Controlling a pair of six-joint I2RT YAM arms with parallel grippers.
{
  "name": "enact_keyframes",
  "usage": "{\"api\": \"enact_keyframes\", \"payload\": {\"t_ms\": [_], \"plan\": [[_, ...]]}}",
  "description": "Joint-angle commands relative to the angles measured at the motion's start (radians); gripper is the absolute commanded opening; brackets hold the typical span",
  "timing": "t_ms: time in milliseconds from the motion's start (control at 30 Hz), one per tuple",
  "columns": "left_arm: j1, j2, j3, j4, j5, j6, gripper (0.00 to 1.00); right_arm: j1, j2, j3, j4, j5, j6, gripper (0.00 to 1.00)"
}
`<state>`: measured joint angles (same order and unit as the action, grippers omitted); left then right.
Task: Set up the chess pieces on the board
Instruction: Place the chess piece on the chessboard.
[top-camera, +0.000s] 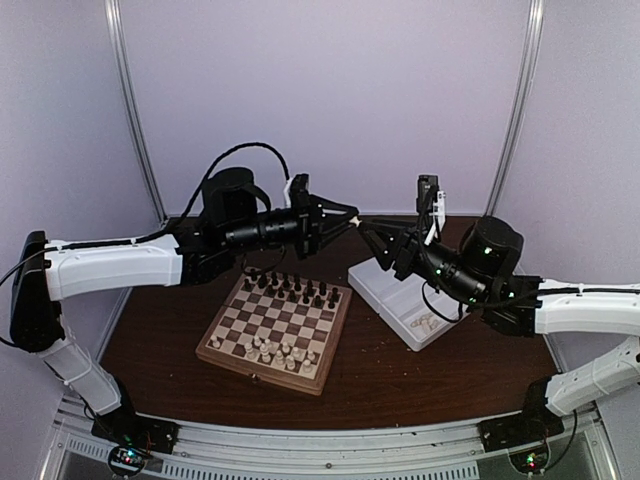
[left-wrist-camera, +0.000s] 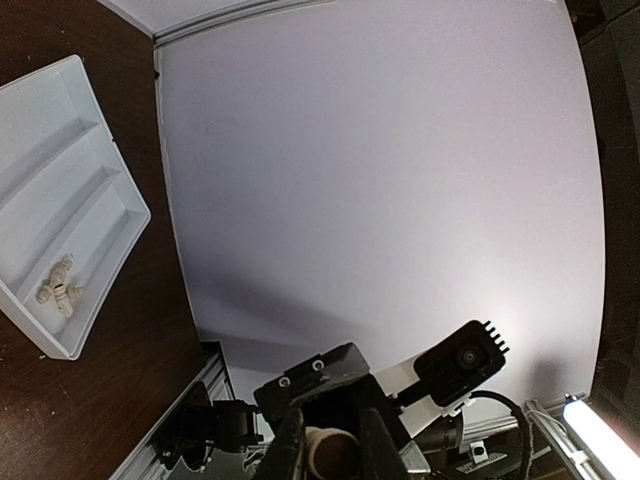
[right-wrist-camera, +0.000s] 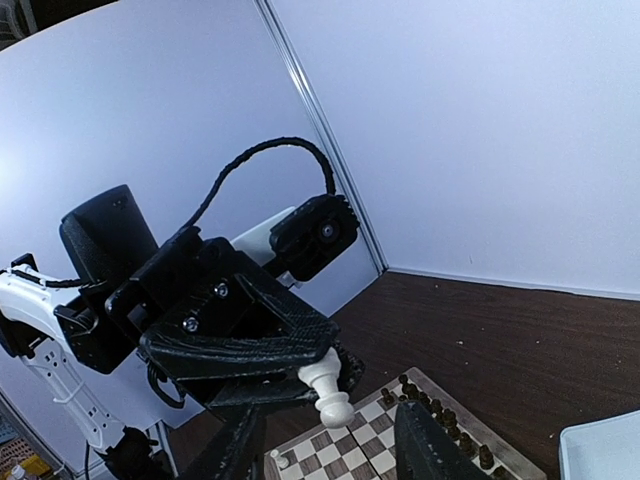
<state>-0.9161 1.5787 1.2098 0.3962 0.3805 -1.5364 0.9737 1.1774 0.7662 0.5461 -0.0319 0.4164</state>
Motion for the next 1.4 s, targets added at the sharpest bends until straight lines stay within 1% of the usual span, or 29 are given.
{"api": "enact_keyframes", "payload": {"t_ms": [0,133,233,333,400,567,833,967,1167,1367], "plan": [[-0.009,0.012,0.03,0.058,-0.002,-0.002,0.03,-0.009,-0.005,0.012,-0.007,0.007,0.0,0.45],[-0.012,0.013,0.031,0.059,-0.003,-0.002,0.03,-0.01,0.003,0.015,0.0,-0.006,0.007,0.44],[-0.019,0.015,0.035,0.058,-0.001,-0.004,0.03,-0.012,0.007,0.018,0.003,-0.02,0.009,0.39],[-0.024,0.021,0.042,0.059,0.004,-0.005,0.03,-0.013,0.008,0.024,-0.002,-0.026,0.011,0.38],[-0.026,0.022,0.043,0.058,0.006,-0.007,0.03,-0.015,0.008,0.02,0.001,-0.027,0.014,0.34],[-0.028,0.022,0.046,0.058,0.008,-0.008,0.03,-0.015,0.01,0.019,0.005,-0.03,0.019,0.36],[-0.032,0.022,0.05,0.053,0.01,-0.002,0.03,-0.016,0.013,0.02,0.006,-0.038,0.028,0.16],[-0.031,0.021,0.044,0.058,0.009,-0.005,0.03,-0.017,0.013,0.015,0.015,-0.044,0.028,0.14],[-0.031,0.022,0.037,0.059,0.004,-0.002,0.03,-0.017,0.01,0.01,0.013,-0.05,0.019,0.0],[-0.032,0.03,0.033,0.06,-0.003,-0.003,0.05,-0.016,0.003,-0.001,0.008,-0.041,0.011,0.0]]}}
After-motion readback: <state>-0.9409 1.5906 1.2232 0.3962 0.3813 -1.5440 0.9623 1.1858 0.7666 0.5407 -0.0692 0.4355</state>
